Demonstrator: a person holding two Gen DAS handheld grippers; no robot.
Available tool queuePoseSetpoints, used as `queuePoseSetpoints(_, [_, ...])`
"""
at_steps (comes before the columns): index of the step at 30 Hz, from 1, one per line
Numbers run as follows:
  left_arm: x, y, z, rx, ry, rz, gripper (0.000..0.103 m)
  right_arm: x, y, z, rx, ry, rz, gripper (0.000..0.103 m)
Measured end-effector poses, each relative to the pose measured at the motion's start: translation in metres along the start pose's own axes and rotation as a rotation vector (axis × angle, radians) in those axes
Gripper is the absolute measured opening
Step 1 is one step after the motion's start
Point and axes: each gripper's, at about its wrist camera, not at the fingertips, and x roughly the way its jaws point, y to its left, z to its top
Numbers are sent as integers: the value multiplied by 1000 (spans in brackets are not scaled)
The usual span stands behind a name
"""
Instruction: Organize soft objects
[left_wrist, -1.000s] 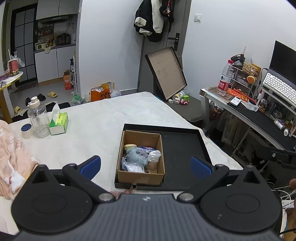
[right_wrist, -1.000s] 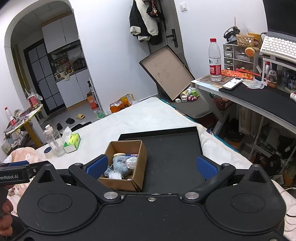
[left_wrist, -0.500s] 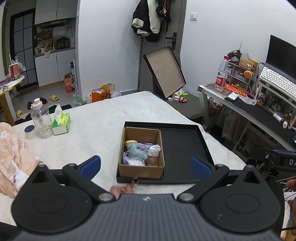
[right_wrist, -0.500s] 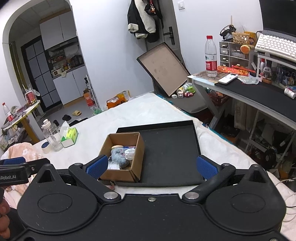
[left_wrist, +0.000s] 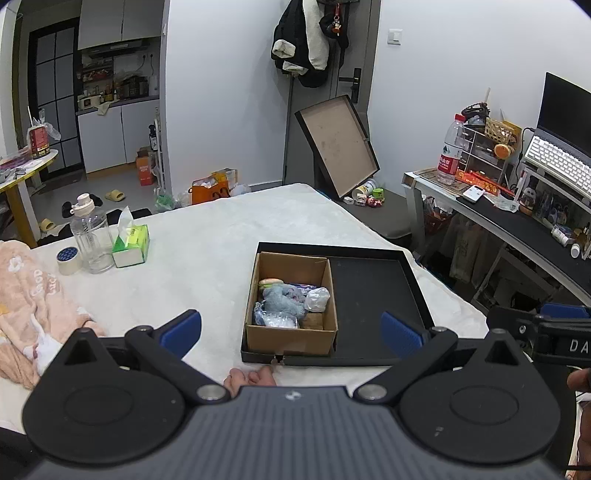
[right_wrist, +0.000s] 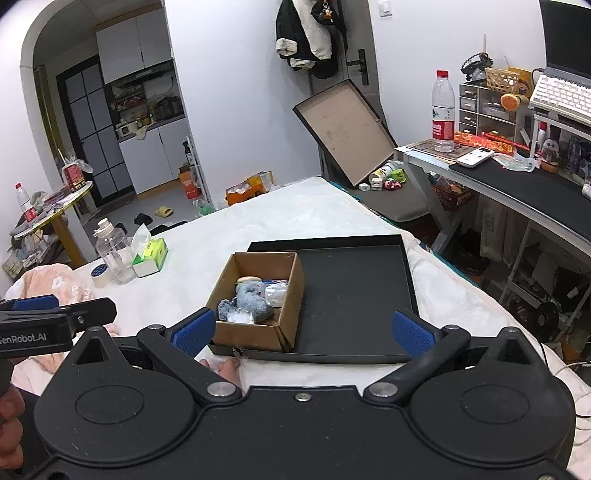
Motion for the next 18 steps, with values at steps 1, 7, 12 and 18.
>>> queuePoseSetpoints(1, [0, 1, 0, -2, -1, -1, 103, 0, 1, 0, -2, 0, 2, 103])
queuePoseSetpoints(7, [-2, 4, 1, -5, -6, 1, 103, 0, 4, 0, -15, 4, 13, 103])
queuePoseSetpoints(12, [1, 4, -1, 2, 8, 4, 103, 0, 4, -1, -11, 5, 17, 103])
queuePoseSetpoints(18, [1, 5, -1, 0, 11, 2, 103, 0, 4, -2, -9, 3, 13, 103])
